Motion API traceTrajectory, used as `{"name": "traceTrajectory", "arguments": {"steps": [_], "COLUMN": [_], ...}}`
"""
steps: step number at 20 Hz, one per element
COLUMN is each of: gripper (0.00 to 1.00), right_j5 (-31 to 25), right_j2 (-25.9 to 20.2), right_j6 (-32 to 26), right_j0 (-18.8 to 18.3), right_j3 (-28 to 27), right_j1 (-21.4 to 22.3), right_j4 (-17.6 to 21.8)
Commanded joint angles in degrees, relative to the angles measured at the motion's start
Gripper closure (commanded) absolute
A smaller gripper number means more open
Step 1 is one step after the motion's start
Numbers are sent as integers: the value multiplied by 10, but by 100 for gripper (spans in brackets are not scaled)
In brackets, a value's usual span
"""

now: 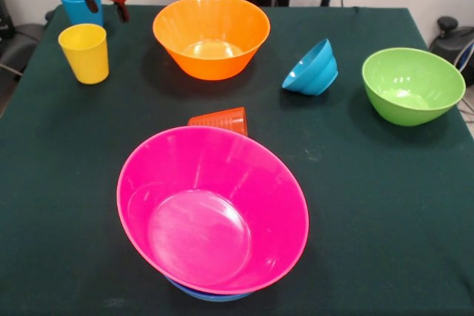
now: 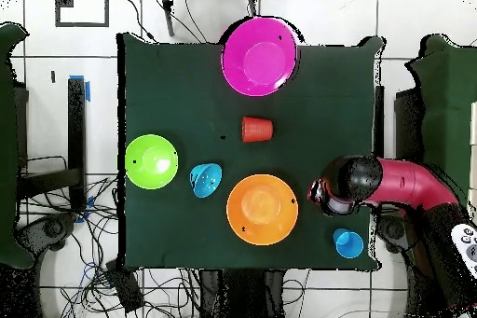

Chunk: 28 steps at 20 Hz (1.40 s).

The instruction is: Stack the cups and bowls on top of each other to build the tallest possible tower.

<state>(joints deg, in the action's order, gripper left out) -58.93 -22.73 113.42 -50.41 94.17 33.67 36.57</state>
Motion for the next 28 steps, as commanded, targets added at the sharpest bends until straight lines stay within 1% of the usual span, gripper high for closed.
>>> {"name": "traceTrajectory", "arguments": {"steps": [1,5,7,11,14,15,17,18,20,24,28], "gripper": [0,0,0,0,0,0,0,0,0,0,0], "right_j5": [-1,14,19,10,-8,-9,5,14,26,9,4], "right_j2": [-38,-38,-38,-43,-45,-45,-44,-44,-45,-40,-35], "right_j6": [-158,-162,-160,-170,-184,-186,-173,-151,-127,-108,-105], "right_j0": [1,-5,-4,-9,-1,3,6,8,11,19,28], "right_j3": [-3,3,-4,-12,-33,-33,-12,6,29,55,68], "right_j1": [-53,-55,-64,-69,-63,-57,-33,-19,3,43,64], "right_j4": [26,36,41,38,47,51,52,41,31,17,20]}}
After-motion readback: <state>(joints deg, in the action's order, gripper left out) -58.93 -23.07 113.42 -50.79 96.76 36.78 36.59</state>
